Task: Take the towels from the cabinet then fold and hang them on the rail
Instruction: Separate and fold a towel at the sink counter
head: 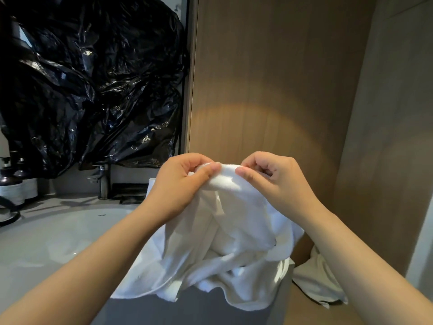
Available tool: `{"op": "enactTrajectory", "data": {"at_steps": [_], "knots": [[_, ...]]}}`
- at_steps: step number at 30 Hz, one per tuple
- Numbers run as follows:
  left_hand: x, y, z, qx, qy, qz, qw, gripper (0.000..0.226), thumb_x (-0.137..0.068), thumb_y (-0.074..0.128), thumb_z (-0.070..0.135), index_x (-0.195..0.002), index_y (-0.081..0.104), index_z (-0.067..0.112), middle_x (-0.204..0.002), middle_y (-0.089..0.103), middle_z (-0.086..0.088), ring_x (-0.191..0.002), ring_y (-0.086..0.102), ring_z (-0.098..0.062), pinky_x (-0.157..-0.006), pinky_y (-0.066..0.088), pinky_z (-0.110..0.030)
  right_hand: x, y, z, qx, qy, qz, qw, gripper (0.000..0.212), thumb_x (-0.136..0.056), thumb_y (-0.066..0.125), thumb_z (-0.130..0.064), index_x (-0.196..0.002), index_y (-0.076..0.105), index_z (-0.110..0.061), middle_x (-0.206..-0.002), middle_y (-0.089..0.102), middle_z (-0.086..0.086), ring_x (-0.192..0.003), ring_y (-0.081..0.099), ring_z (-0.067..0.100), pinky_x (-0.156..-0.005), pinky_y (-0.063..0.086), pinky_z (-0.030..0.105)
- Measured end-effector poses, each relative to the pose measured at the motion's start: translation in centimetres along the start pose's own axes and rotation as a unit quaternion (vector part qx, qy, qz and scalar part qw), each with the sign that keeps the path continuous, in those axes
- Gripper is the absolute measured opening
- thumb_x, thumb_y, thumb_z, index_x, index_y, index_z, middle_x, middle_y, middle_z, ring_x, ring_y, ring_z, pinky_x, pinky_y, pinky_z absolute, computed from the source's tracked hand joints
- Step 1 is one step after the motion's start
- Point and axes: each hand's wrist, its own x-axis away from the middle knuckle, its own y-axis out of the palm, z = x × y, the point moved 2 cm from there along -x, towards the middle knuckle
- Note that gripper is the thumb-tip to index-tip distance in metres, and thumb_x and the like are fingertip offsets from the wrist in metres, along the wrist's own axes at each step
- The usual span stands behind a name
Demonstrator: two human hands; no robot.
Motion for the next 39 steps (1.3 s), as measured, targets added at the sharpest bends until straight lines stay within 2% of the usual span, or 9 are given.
{"op": "enactTrajectory", "data": {"at_steps": [5, 11, 17, 22, 25, 28, 30, 33, 39], "knots": [[-1.4, -1.2, -1.6, -0.013, -0.016, 0.117, 0.993, 0.015, -0.089, 0.067, 0.029, -0.076, 0.071, 0.022, -0.061, 0.062, 0.019, -0.058, 0.052, 0.006, -0.057, 0.04, -0.008, 1.4, -0.4, 1.8, 0.026, 0.066, -0.07, 0.995, 0.011, -0.093, 0.063, -0.024, -0.085, 0.069, -0.023, -0.074, 0.065, -0.003, -0.069, 0.06, 0.017, -0.065, 0.052, 0.039], [-2.2, -3.5, -4.7, -0.087, -0.052, 0.183, 0.978, 0.016, -0.089, 0.063, 0.036, -0.076, 0.068, 0.029, -0.071, 0.064, 0.012, -0.063, 0.054, 0.009, -0.058, 0.039, -0.012, 3.4, -1.8, 4.9, 0.118, 0.135, -0.043, 0.983, 0.008, -0.093, 0.06, -0.026, -0.093, 0.067, -0.032, -0.086, 0.065, -0.015, -0.081, 0.062, 0.004, -0.064, 0.044, 0.011], [-1.6, -3.7, -5.3, -0.169, -0.059, 0.159, 0.971, 0.015, -0.091, 0.061, 0.034, -0.079, 0.067, 0.027, -0.072, 0.061, 0.016, -0.074, 0.057, -0.002, -0.06, 0.035, -0.017, 3.2, -2.2, 5.6, 0.072, 0.146, 0.011, 0.987, 0.012, -0.095, 0.06, -0.025, -0.094, 0.068, -0.035, -0.088, 0.066, -0.021, -0.089, 0.062, -0.001, -0.067, 0.05, 0.006], [-0.7, -2.5, -1.7, -0.255, 0.066, 0.127, 0.956, 0.033, -0.088, 0.065, 0.041, -0.115, 0.068, 0.022, -0.113, 0.064, 0.012, -0.102, 0.055, -0.006, -0.081, 0.035, -0.018, 1.0, -1.7, 3.2, -0.008, 0.098, 0.063, 0.993, 0.024, -0.097, 0.058, -0.019, -0.09, 0.067, -0.04, -0.089, 0.067, -0.028, -0.095, 0.062, -0.004, -0.072, 0.048, 0.004], [0.1, -0.7, 1.4, -0.186, 0.128, 0.054, 0.973, 0.049, -0.081, 0.065, 0.051, -0.12, 0.067, 0.023, -0.118, 0.065, 0.014, -0.083, 0.055, 0.008, -0.08, 0.038, -0.007, -0.4, -1.5, 1.7, -0.018, 0.075, 0.107, 0.991, 0.019, -0.098, 0.057, -0.019, -0.094, 0.07, -0.032, -0.086, 0.068, -0.024, -0.093, 0.063, -0.001, -0.072, 0.052, 0.011], [0.3, 0.9, 2.1, -0.124, 0.08, -0.039, 0.988, 0.052, -0.076, 0.068, 0.053, -0.121, 0.066, 0.028, -0.114, 0.067, 0.019, -0.076, 0.055, 0.018, -0.079, 0.043, -0.007, -1.6, -1.7, 0.4, -0.007, 0.063, 0.137, 0.989, 0.016, -0.097, 0.057, -0.019, -0.096, 0.072, -0.024, -0.085, 0.067, -0.022, -0.091, 0.063, 0.002, -0.074, 0.054, 0.017], [0.0, 1.4, 1.7, -0.117, 0.056, -0.067, 0.989, 0.033, -0.08, 0.072, 0.044, -0.106, 0.072, 0.023, -0.093, 0.069, 0.018, -0.075, 0.057, 0.012, -0.072, 0.046, -0.013, -2.1, -1.9, -0.2, 0.004, 0.054, 0.144, 0.988, 0.016, -0.096, 0.058, -0.018, -0.095, 0.074, -0.022, -0.084, 0.067, -0.023, -0.09, 0.063, 0.001, -0.074, 0.053, 0.019], [-1.1, 0.7, 0.7, -0.058, 0.031, -0.013, 0.998, 0.024, -0.085, 0.072, 0.03, -0.075, 0.071, 0.009, -0.056, 0.049, 0.013, -0.05, 0.04, 0.001, -0.05, 0.032, -0.016, -1.9, -2.3, -0.1, 0.01, 0.045, 0.128, 0.991, 0.016, -0.095, 0.059, -0.017, -0.094, 0.074, -0.021, -0.082, 0.068, -0.022, -0.087, 0.064, 0.002, -0.07, 0.053, 0.015], [-3.0, -1.8, -1.7, -0.014, -0.008, 0.091, 0.996, 0.032, -0.087, 0.069, 0.036, -0.072, 0.068, 0.007, -0.06, 0.049, 0.002, -0.052, 0.041, -0.003, -0.047, 0.033, -0.015, -0.2, -3.9, 1.5, 0.103, 0.059, 0.036, 0.992, 0.019, -0.094, 0.062, -0.016, -0.091, 0.068, -0.034, -0.081, 0.064, -0.024, -0.087, 0.061, -0.002, -0.066, 0.051, 0.007]]}}
